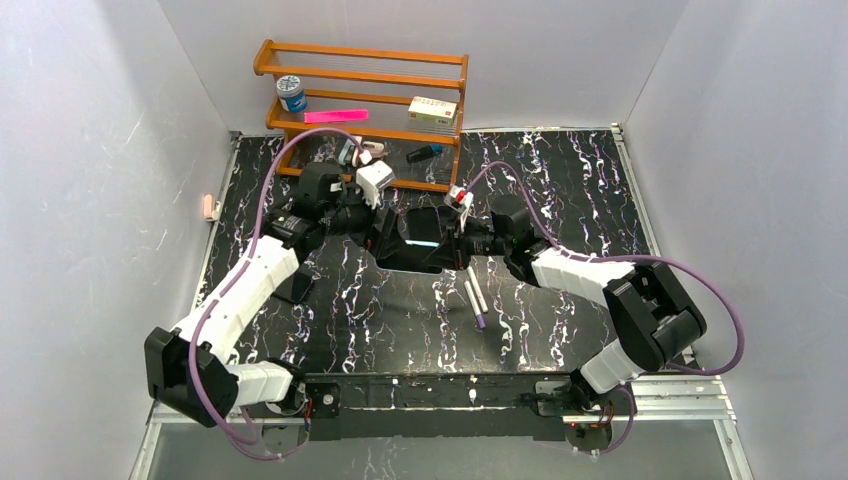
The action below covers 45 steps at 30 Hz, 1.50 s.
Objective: Take the phone out of the phone case
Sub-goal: Adjust the phone.
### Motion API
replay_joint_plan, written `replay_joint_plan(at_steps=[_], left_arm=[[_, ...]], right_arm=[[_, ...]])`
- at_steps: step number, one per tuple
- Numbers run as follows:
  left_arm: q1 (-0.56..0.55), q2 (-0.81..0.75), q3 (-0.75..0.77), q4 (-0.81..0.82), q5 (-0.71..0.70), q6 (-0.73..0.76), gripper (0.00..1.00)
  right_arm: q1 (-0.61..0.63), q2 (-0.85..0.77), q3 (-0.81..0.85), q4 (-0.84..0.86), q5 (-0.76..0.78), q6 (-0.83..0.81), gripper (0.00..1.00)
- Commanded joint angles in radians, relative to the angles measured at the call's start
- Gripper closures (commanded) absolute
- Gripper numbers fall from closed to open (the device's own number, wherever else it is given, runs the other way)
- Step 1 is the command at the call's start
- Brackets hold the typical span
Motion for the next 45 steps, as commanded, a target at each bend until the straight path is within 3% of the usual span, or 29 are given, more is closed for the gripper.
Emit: replay_joint_plan(at_steps=[1,8,12,16,19,22,35,45], left_arm=[[0.000,0.029,0.041,-0.084,0.160,0.130,0.12],[-0.002,0.102,0.060,-0.176,0.274,0.239,0.18],[-0.003,0.137,0.074,-0.201,0.325,0.250,0.27],[-0.009,0.168,0.088,-0.233,0.375,0.261,0.43],[-0.013,0.187,0.094,-0.256,0.391,0.275,0.62],[-0.016,0.194,0.097,-0.271,0.405,0.284,0.71],[-0.019,0.205,0.105,-0.277,0.465,0.279,0.69],[-0.023,0.173,0.062,-0.296,0.453,0.304,1.00]], right_arm=[[0.000,-0.060,0.077,0.020,-0.130,-0.078,0.99],[0.002,-0.057,0.129,-0.029,-0.237,-0.137,0.99],[0.011,-0.046,0.168,-0.070,-0.282,-0.174,0.99],[0.020,-0.025,0.205,-0.123,-0.321,-0.210,0.99],[0.025,-0.009,0.241,-0.167,-0.353,-0.246,0.99],[0.035,0.016,0.278,-0.242,-0.378,-0.306,0.99],[0.088,0.090,0.388,-0.454,-0.402,-0.455,0.99],[0.089,0.068,0.366,-0.389,-0.371,-0.417,0.98]])
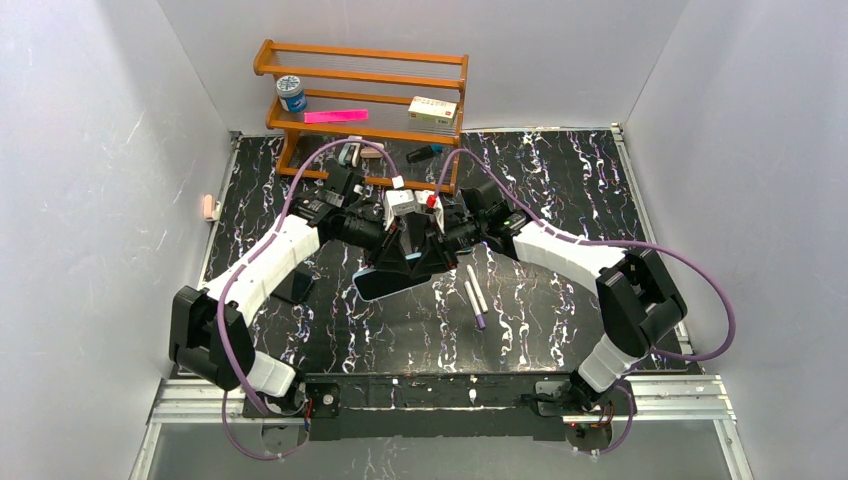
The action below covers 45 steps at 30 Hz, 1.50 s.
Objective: Take the phone out of the phone case
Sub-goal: Adjust the phone, then remove the phone case from the phone.
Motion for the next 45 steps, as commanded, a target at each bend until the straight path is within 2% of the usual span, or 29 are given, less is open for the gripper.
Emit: replay_joint_plan(at_steps=[1,4,8,12,13,15,21,26,33,38,42,45], left_arm=[[0.000,-0.032,-0.011,-0.017,0.005,-0.011,1.00],[0.000,-0.057,-0.016,-0.006,-0.038,-0.025,1.00],[0.002,-0.114,-0.044,0.089,-0.181,-0.130,1.00],[0.023,-0.185,-0.101,0.233,-0.315,-0.291,1.00],[0.030,-0.216,-0.125,0.296,-0.409,-0.365,1.00],[0.040,-0.272,-0.182,0.417,-0.499,-0.500,1.00],[0.046,-0.418,-0.341,0.710,-0.660,-0.791,1.00],[0.048,-0.480,-0.455,0.915,-0.734,-1.027,1.00],[0.047,-0.509,-0.558,1.111,-0.791,-1.229,1.00],[0.048,-0.540,-0.638,1.242,-0.831,-1.345,1.00],[0.048,-0.545,-0.672,1.317,-0.827,-1.422,1.00],[0.048,-0.550,-0.694,1.359,-0.825,-1.474,1.00]], right_arm=[[0.012,-0.036,0.030,0.123,-0.035,0.000,0.92],[0.012,-0.056,0.008,0.154,-0.006,0.018,0.71],[0.006,-0.096,-0.047,0.221,0.054,0.056,0.37],[-0.002,-0.142,-0.127,0.341,0.166,0.138,0.12],[-0.003,-0.151,-0.155,0.373,0.202,0.163,0.08],[-0.006,-0.166,-0.196,0.438,0.271,0.238,0.04],[-0.008,-0.172,-0.317,0.699,0.396,0.480,0.02],[-0.009,-0.122,-0.356,0.856,0.359,0.656,0.04],[-0.006,-0.067,-0.397,1.061,0.298,0.838,0.10],[-0.008,0.000,-0.412,1.237,0.244,0.983,0.18],[-0.009,0.051,-0.411,1.374,0.208,1.060,0.32],[-0.009,0.068,-0.403,1.416,0.187,1.087,0.43]])
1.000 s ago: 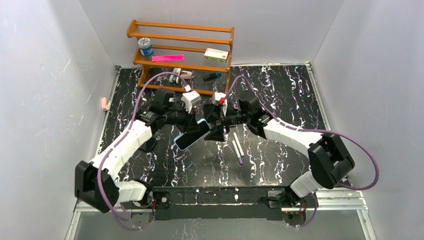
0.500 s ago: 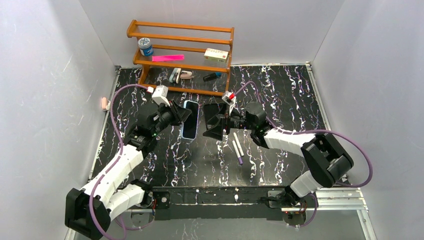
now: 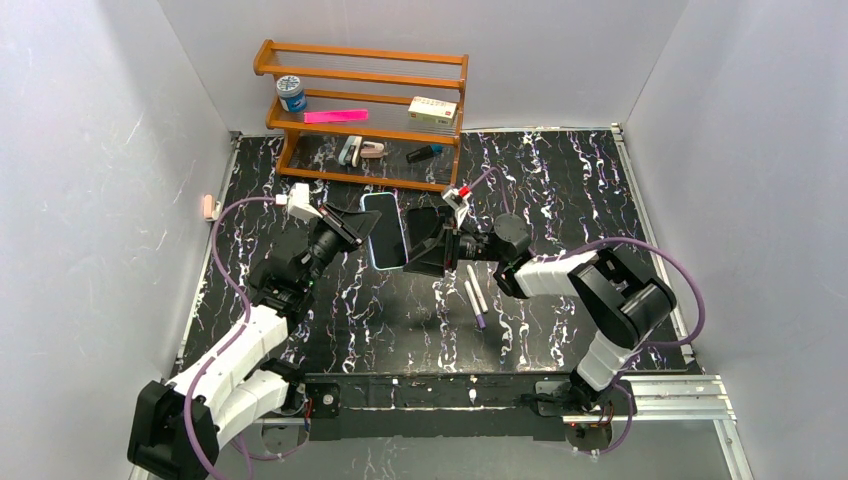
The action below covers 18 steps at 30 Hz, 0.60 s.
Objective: Take the phone out of the phone case
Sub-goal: Remove the phone case from the phone.
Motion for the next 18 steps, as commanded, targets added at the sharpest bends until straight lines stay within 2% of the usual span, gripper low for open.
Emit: replay_joint_plan(at_steps=[1,5,16,18], left_arm=[[0.001,-0.044,-0.021,0.191,-0.023,-0.130,1.00],[0.001,-0.039,-0.034,0.228,-0.007,-0.181,1.00],[0.001,-0.020,-0.049,0.310,0.080,-0.356,1.00],[0.001,-0.017,-0.050,0.318,0.092,-0.384,1.00]], right_arm=[[-0.002,0.022,0.009,0.202,-0.056,0.090,0.47],[-0.003,0.029,0.016,0.233,-0.067,0.102,0.55],[-0.023,0.056,0.045,0.305,-0.134,0.081,0.97],[-0.025,0.057,0.049,0.311,-0.149,0.058,0.99]])
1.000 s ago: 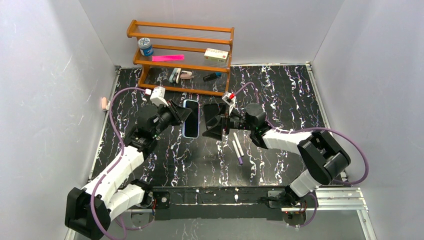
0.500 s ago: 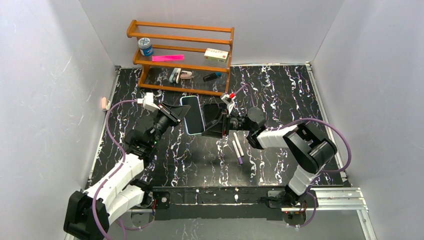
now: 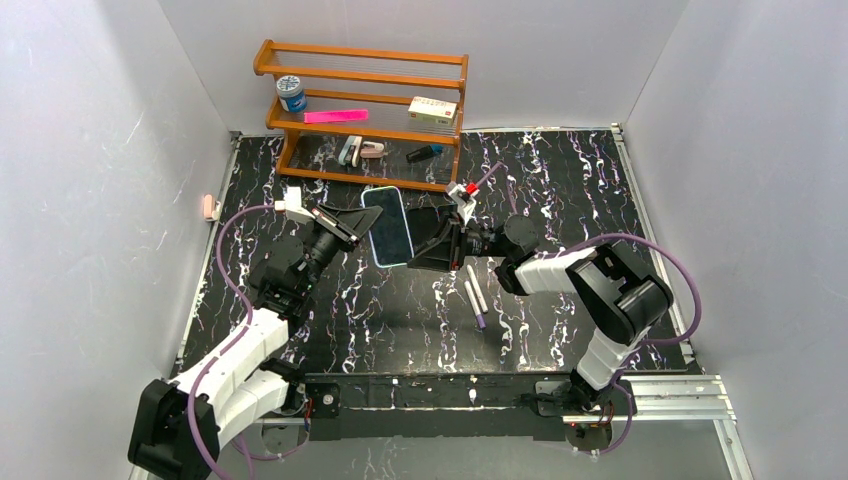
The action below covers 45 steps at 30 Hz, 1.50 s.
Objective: Take the phone out of the phone case
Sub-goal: Remove the phone case from the phone.
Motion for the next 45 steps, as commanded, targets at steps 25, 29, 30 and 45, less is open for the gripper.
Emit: replay_joint_plan(at_steps=[25,29,30,45], left_arm=[[-0.003,0.056,0.043,0.265,0.224,-0.261,1.00],[-0.006,0.057,0.021,0.310,0.229,-0.261,1.00],[-0.006,0.056,0.015,0.321,0.227,-0.262,1.00],[0.038,-0.001,-0.069,0.333,0.018,-0.008,1.00]], right_arm=[[-0.031,0.019,0.217,-0.411,0.021,-0.401,0.99],[-0.033,-0.003,0.224,-0.507,0.158,-0.376,0.95],[-0.033,-0.011,0.224,-0.538,0.178,-0.375,0.93],[-0.060,-0.300,0.039,-0.700,0.319,-0.365,0.55]])
